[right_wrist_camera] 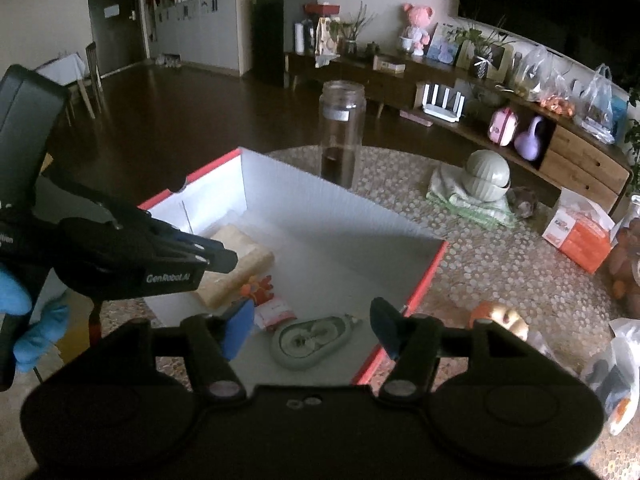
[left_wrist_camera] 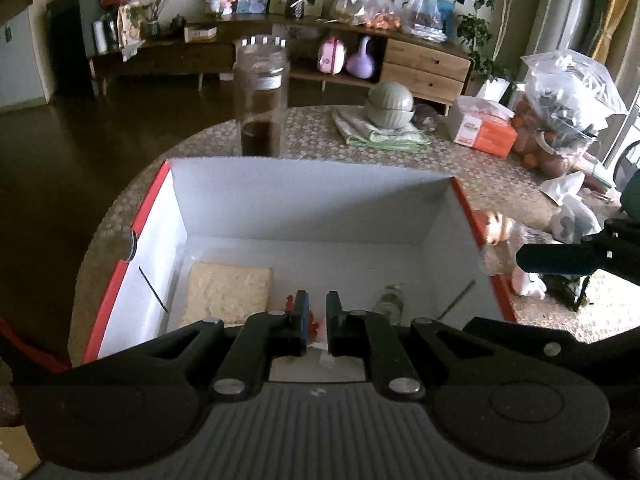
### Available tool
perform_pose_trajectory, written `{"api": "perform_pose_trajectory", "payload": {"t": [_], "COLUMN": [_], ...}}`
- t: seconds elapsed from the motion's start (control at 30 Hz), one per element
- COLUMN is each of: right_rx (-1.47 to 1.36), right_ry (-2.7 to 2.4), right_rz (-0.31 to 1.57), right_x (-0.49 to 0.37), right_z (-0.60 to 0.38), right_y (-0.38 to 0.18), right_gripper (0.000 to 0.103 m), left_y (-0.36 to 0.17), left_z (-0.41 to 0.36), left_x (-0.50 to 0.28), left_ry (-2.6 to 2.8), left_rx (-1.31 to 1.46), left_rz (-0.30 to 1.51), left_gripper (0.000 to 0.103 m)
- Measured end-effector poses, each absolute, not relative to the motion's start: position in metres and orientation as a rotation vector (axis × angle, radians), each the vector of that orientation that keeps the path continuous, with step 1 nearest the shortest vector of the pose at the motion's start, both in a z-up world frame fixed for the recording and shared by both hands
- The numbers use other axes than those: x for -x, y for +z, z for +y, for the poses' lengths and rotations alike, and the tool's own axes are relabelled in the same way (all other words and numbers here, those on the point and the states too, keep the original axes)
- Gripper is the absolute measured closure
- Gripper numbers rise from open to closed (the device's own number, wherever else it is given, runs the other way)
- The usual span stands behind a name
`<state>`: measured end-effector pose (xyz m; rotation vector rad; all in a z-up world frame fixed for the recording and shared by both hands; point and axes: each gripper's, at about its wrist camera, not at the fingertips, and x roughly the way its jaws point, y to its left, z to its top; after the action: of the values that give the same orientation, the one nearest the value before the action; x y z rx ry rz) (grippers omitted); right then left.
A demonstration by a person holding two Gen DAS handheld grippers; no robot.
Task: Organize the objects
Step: 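Open both tools to drop the red figure and grey-green case into the box, then move both tools back over the table toward the remaining items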
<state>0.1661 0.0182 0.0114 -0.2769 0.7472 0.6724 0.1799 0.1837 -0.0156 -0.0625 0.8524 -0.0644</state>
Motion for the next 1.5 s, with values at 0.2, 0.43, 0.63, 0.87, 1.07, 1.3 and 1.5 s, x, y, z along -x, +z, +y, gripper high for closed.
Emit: {"api": "perform_pose_trajectory", "payload": {"t": [0.2, 0.43, 0.63, 0.87, 1.07, 1.3, 1.5], "right_rx": [0.269, 0.246, 0.23, 0.2, 0.197, 0.172, 0.129], "right_ry": [0.652, 0.639, 0.608, 0.543, 0.489, 0.45, 0.416], "right_rz": [0.716, 0.684, 0.674, 0.685, 0.684, 0.698, 0.695], "right_x": [-0.152, -0.136, -0.127, -0.123, -0.121, -0.122, -0.132], "right_z": [-0.004, -0.04, -0.084, -0.139, -0.182, -0.226, -0.253], "right_y": [0.023, 0.034, 0.035, 0.029, 0.022, 0.006, -0.007], "right_gripper": [0.035, 0.031, 0.029, 0.029, 0.026, 0.02, 0.013], "left_y": [-0.002, 0.008, 0.011, 0.012, 0.01, 0.005, -0.009], "left_z": [0.169, 0.144, 0.115, 0.08, 0.045, 0.003, -0.027], "left_x": [-0.167, -0.153, -0.141, -0.135, -0.13, -0.127, -0.14], "left_ry": [-0.08, -0.08, -0.106, -0.136, -0.18, -0.235, -0.276], "left_rx": [0.074, 0.049, 0.03, 0.023, -0.011, -0.059, -0.046], "left_rz": [0.847, 0.827, 0.812, 0.799, 0.794, 0.75, 0.761], "left_gripper": [0.094, 0.093, 0.091, 0.077, 0.075, 0.028, 0.018]}}
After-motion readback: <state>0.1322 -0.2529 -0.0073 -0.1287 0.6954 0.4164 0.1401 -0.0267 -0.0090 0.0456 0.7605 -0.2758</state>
